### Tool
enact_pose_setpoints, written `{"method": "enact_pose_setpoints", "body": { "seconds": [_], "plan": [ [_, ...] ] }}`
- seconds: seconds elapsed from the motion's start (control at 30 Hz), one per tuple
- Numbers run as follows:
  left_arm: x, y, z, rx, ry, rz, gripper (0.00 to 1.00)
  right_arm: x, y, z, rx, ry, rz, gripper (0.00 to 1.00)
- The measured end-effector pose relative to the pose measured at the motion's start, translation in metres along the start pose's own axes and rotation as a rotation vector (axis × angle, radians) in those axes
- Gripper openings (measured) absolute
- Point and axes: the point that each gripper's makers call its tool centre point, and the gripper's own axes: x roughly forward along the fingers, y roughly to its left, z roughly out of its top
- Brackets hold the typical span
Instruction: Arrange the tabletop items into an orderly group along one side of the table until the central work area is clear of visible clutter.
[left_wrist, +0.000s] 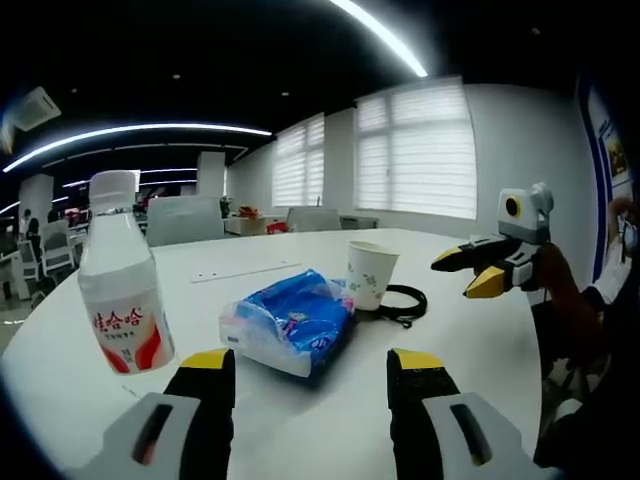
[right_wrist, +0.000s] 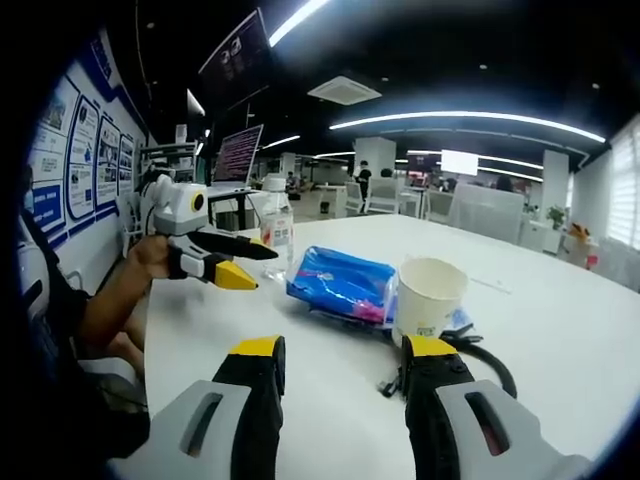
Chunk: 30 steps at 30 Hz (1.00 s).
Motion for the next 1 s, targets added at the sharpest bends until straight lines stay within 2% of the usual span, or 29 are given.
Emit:
{"method": "enact_pose_setpoints", "body": {
  "seconds": [1.0],
  "plan": [
    [0.006,0.007,0.0,0.006,0.007,-0.002,0.57,0.014,-0.001,0.001,-0.001,-0.007,0.005,0.39]
  ]
}}
